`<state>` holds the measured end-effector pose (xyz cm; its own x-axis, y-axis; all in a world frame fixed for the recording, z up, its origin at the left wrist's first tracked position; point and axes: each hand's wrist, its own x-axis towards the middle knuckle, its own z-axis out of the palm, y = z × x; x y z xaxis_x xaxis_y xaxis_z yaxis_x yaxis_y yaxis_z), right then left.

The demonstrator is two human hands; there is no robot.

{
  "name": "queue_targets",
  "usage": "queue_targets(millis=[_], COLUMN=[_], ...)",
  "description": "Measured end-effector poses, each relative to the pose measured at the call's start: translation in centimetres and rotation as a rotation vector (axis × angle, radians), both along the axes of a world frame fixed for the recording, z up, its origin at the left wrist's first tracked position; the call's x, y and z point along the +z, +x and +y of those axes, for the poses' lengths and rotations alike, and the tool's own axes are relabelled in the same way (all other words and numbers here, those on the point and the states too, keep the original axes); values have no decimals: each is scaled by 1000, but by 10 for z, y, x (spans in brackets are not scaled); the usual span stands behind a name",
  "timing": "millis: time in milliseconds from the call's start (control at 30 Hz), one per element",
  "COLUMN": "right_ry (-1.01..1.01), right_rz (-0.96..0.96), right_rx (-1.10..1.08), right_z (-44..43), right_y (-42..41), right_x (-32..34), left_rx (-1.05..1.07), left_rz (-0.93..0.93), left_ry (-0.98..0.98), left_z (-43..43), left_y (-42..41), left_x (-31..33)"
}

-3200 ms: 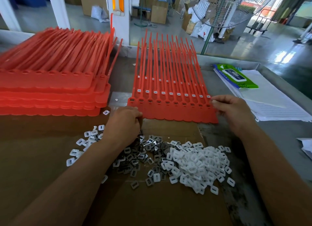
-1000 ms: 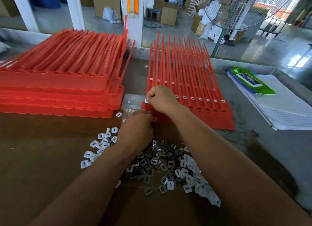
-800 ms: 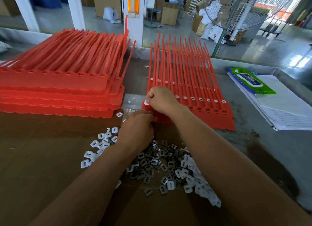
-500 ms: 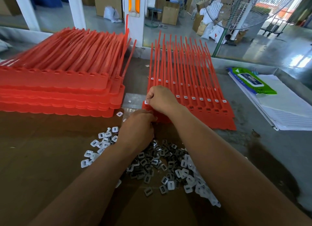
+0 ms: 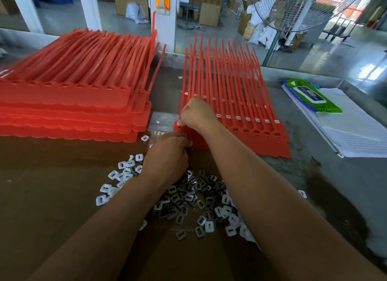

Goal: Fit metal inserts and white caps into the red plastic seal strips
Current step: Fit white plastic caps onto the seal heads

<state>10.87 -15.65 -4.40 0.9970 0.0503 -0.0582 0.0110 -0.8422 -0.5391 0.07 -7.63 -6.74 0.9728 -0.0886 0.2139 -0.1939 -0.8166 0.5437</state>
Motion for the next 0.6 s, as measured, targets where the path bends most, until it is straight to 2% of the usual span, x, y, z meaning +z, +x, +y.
queue_targets(millis=[300, 600], right_ry=[-96, 15], right_rz=[83, -98], right_rx=[5, 84], right_z=[5, -6], right_y=[8, -17], right_x=[4, -5], left_rx=[-12, -36], left_rz=[0, -6], left_ry=[-12, 8], left_z=[1, 2], left_y=[-2, -2], left_x=[0, 3])
